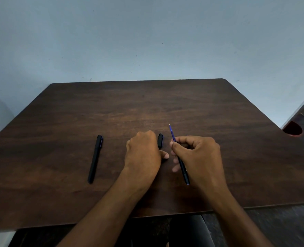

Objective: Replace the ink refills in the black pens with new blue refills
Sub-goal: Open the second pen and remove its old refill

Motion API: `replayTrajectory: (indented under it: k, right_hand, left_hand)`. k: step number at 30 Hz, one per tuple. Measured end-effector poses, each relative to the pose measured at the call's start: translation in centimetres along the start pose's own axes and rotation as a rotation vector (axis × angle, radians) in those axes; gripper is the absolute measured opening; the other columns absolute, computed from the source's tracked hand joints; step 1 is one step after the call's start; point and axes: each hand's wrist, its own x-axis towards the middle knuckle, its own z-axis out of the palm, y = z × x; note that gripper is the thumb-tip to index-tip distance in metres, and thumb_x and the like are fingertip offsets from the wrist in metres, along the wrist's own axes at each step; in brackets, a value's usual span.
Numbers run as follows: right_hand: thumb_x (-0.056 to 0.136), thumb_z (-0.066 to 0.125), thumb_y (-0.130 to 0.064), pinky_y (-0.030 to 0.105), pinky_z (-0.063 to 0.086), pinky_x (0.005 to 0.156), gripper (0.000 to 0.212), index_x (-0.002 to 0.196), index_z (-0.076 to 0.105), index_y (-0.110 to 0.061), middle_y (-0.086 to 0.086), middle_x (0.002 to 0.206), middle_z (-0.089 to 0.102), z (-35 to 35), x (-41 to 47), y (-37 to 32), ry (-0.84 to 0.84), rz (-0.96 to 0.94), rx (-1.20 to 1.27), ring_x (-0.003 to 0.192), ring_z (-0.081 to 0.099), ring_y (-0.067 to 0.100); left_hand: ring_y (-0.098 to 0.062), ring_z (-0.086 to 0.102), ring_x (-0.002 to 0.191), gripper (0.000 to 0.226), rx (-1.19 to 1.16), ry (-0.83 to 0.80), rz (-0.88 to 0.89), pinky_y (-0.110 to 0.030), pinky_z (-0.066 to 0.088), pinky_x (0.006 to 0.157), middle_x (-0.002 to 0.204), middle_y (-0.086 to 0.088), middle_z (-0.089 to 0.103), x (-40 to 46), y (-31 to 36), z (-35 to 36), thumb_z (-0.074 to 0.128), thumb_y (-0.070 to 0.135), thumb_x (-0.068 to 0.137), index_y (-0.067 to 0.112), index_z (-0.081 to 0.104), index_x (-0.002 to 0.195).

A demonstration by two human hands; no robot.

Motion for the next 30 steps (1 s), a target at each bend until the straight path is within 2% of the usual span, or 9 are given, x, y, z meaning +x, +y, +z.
replayTrajectory:
  k: [2, 5, 10, 14, 16, 20, 22, 25, 30]
  right_hand:
    - [0.09, 0.073, -0.017, 0.029, 0.061, 0.051, 0.019, 0.08, 0.072, -0.034, 0.0, 0.059, 0.073, 0.1, 0.1, 0.0, -0.005, 0.016, 0.01, 0.042, 0.069, 0.017]
    - [0.09, 0.072, -0.017, 0.03, 0.061, 0.05, 0.018, 0.08, 0.073, -0.032, 0.001, 0.058, 0.073, 0.1, 0.0, 0.1, -0.012, 0.025, 0.017, 0.042, 0.069, 0.017]
    - [0.089, 0.073, -0.018, 0.03, 0.06, 0.047, 0.023, 0.076, 0.072, -0.037, -0.001, 0.061, 0.074, 0.1, 0.0, 0.3, 0.009, 0.024, 0.004, 0.043, 0.069, 0.016]
    - [0.087, 0.076, -0.022, 0.023, 0.058, 0.051, 0.019, 0.078, 0.075, -0.039, -0.011, 0.067, 0.076, 0.3, 0.1, 0.8, 0.031, 0.012, 0.039, 0.059, 0.073, 0.005]
    - [0.086, 0.077, -0.024, 0.013, 0.051, 0.054, 0.012, 0.082, 0.078, -0.035, -0.014, 0.068, 0.077, 0.5, 0.2, 0.8, 0.035, 0.014, 0.071, 0.058, 0.069, -0.004]
    - [0.084, 0.079, -0.019, 0.024, 0.057, 0.073, 0.007, 0.089, 0.082, -0.021, -0.004, 0.076, 0.08, 0.8, 0.4, 0.4, 0.038, 0.063, 0.291, 0.08, 0.077, 0.007]
    - [0.082, 0.079, -0.016, 0.024, 0.059, 0.071, 0.01, 0.091, 0.082, -0.017, 0.0, 0.081, 0.081, 0.9, 0.4, 0.0, 0.034, 0.102, 0.427, 0.082, 0.077, 0.012]
    - [0.081, 0.079, -0.012, 0.038, 0.061, 0.084, 0.01, 0.091, 0.082, -0.012, 0.009, 0.08, 0.08, 1.3, 0.4, -0.7, 0.041, 0.164, 0.554, 0.083, 0.078, 0.021]
    - [0.081, 0.079, -0.014, 0.053, 0.054, 0.097, 0.008, 0.089, 0.082, -0.013, 0.011, 0.08, 0.08, 1.5, 0.4, -1.2, 0.054, 0.175, 0.55, 0.086, 0.078, 0.023]
  left_hand:
    - [-0.015, 0.052, 0.069, 0.05, -0.019, -0.018, -0.005, -0.032, 0.045, 0.062, 0.067, 0.002, 0.048, 0.2, -0.1, 0.0, 0.084, 0.056, 0.068, 0.018, 0.069, 0.097]
    - [-0.011, 0.047, 0.058, 0.049, -0.063, -0.002, -0.021, -0.026, 0.038, 0.049, 0.067, 0.002, 0.051, 0.3, -0.4, 0.0, 0.086, 0.058, 0.064, 0.02, 0.069, 0.09]
    - [-0.015, 0.062, 0.076, 0.046, -0.114, -0.044, -0.047, -0.028, 0.045, 0.058, 0.079, 0.0, 0.065, -0.2, -0.8, -0.7, 0.081, 0.058, 0.071, 0.02, 0.073, 0.097]
    - [0.0, 0.051, 0.057, 0.027, -0.274, 0.231, 0.043, -0.017, 0.03, 0.045, 0.061, 0.014, 0.056, -2.6, -1.5, -1.1, 0.074, 0.055, 0.081, 0.032, 0.063, 0.072]
    - [0.002, 0.054, 0.053, 0.027, -0.401, 0.391, 0.148, -0.011, 0.031, 0.044, 0.057, 0.017, 0.057, -4.0, -2.0, -1.0, 0.072, 0.052, 0.085, 0.036, 0.059, 0.067]
    - [0.017, 0.063, 0.072, 0.013, -0.741, 0.438, 0.256, 0.002, 0.042, 0.057, 0.065, 0.019, 0.069, -6.0, -2.2, -0.6, 0.072, 0.043, 0.087, 0.04, 0.066, 0.076]
    - [0.014, 0.069, 0.077, 0.009, -0.944, 0.367, 0.264, -0.006, 0.052, 0.065, 0.081, 0.025, 0.075, -6.7, -2.4, -0.1, 0.076, 0.043, 0.083, 0.036, 0.072, 0.088]
    - [-0.003, 0.076, 0.08, 0.027, -1.153, 0.268, 0.247, -0.028, 0.062, 0.074, 0.086, 0.012, 0.08, -7.0, -2.7, 0.4, 0.084, 0.031, 0.078, 0.029, 0.074, 0.103]
    - [-0.003, 0.076, 0.078, 0.037, -1.153, 0.243, 0.242, -0.028, 0.061, 0.068, 0.08, 0.011, 0.08, -6.7, -3.0, 0.3, 0.088, 0.033, 0.071, 0.031, 0.071, 0.104]
